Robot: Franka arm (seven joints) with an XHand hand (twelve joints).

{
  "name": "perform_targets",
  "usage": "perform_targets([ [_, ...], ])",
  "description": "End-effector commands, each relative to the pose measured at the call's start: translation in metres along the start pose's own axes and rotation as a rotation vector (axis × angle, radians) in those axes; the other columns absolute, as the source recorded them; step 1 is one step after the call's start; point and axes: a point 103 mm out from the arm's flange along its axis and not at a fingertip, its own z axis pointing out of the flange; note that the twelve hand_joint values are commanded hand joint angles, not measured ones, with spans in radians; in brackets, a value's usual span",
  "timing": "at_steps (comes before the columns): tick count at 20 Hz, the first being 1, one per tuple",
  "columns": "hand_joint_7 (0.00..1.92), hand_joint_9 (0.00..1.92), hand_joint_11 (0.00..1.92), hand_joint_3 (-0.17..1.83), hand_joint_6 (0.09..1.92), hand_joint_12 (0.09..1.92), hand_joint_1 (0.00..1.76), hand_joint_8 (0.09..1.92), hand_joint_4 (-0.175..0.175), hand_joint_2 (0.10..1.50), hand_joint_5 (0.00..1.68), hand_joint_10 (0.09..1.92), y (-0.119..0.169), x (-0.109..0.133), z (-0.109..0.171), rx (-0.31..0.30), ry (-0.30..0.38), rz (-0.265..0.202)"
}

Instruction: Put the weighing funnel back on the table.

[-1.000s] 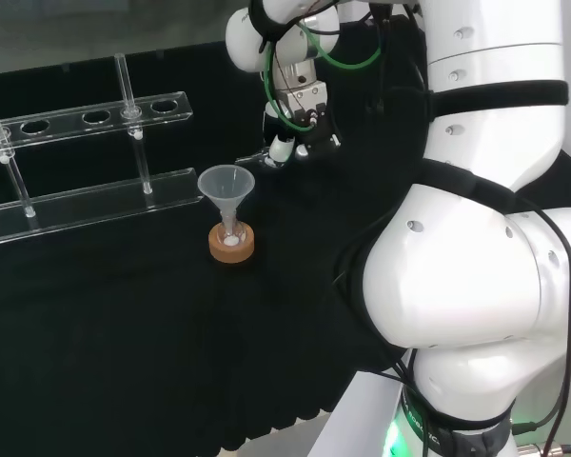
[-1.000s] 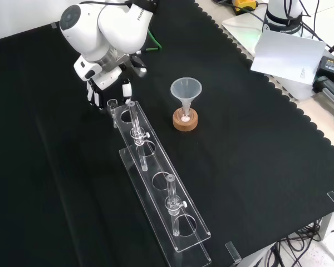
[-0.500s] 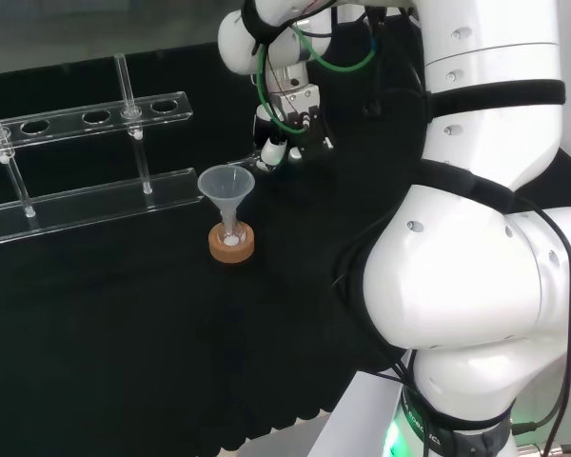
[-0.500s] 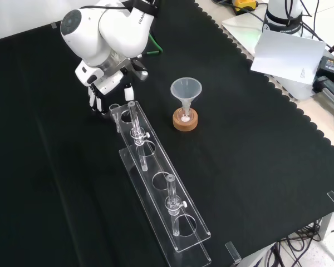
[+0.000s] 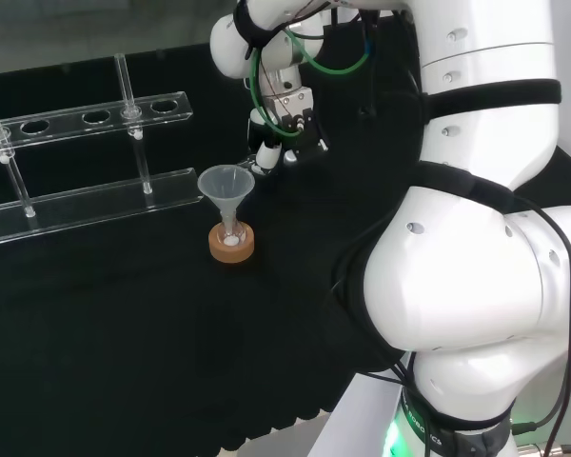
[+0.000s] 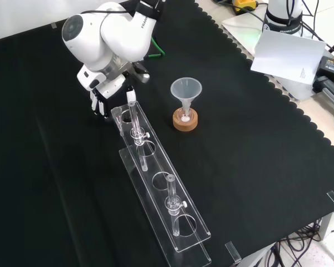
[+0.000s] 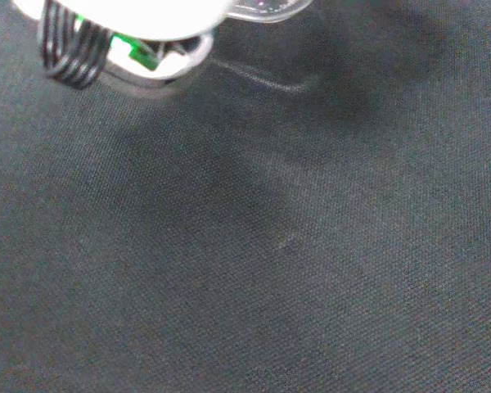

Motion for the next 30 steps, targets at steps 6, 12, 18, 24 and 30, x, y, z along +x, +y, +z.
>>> perform_targets([
  [6, 0.67, 1.15, 0.89, 0.5, 0.51, 0.97, 1.13, 0.63, 0.175, 0.72, 1.33, 0.09, 0.001, 0.002, 0.004, 0.002, -0.014, -0.01],
  [12, 0.51, 1.02, 0.76, 0.33, 0.62, 1.04, 1.04, 0.67, 0.055, 0.78, 0.99, 0.09, -0.002, 0.002, 0.003, 0.005, -0.003, -0.015],
  [18, 0.39, 0.9, 0.62, 0.53, 0.67, 1.12, 0.99, 0.66, 0.017, 0.66, 0.79, 0.09, -0.01, 0.006, -0.001, 0.007, -0.022, -0.017],
  [24, 0.33, 0.82, 0.54, 0.57, 0.64, 1.15, 0.98, 0.65, 0.002, 0.63, 0.61, 0.09, -0.015, 0.01, -0.003, 0.031, -0.044, -0.018],
  [30, 0.19, 0.66, 0.28, 0.57, 0.41, 1.29, 0.9, 0.62, -0.008, 0.59, 0.39, 0.09, -0.032, 0.016, -0.021, 0.017, -0.038, -0.021],
])
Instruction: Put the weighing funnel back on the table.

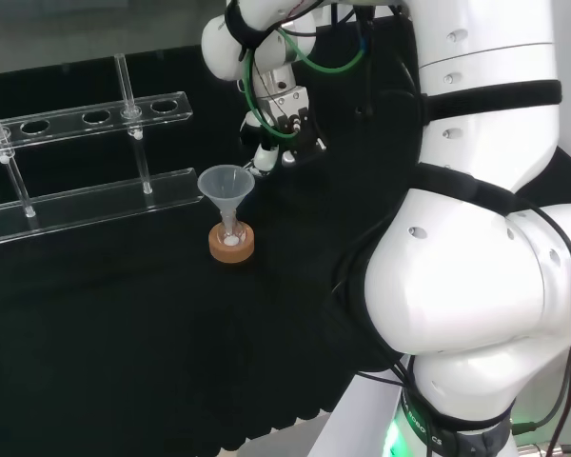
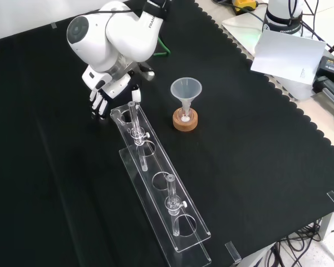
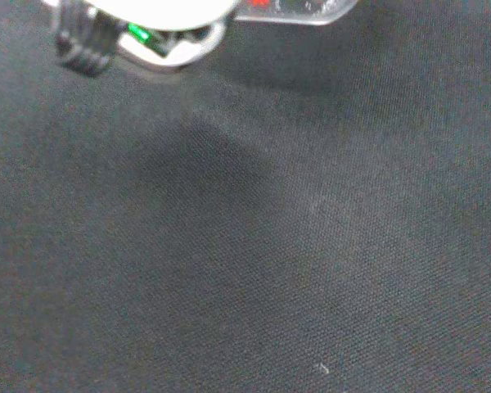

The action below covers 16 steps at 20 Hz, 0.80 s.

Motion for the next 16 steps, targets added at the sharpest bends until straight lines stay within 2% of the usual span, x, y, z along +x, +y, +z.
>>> perform_targets([
  [1, 0.17, 0.63, 0.24, 0.56, 0.36, 1.31, 0.88, 0.61, -0.009, 0.59, 0.38, 0.09, -0.02, 0.004, -0.018, -0.017, 0.002, 0.003],
  [7, 0.12, 0.58, 0.17, 0.52, 0.2, 1.33, 0.82, 0.6, -0.011, 0.6, 0.38, 0.09, -0.049, 0.004, -0.038, -0.057, -0.005, 0.02],
  [12, 0.12, 0.56, 0.17, 0.5, 0.14, 1.33, 0.81, 0.6, -0.01, 0.61, 0.4, 0.09, -0.076, 0.006, -0.054, -0.082, -0.016, 0.036],
  [14, 0.12, 0.52, 0.17, 0.49, 0.09, 1.33, 0.81, 0.59, -0.01, 0.61, 0.42, 0.18, -0.087, 0.007, -0.062, -0.094, -0.019, 0.042],
  [16, 0.12, 0.44, 0.17, 0.48, 0.09, 1.33, 0.81, 0.59, -0.01, 0.61, 0.44, 0.37, -0.097, 0.009, -0.068, -0.106, -0.023, 0.046],
])
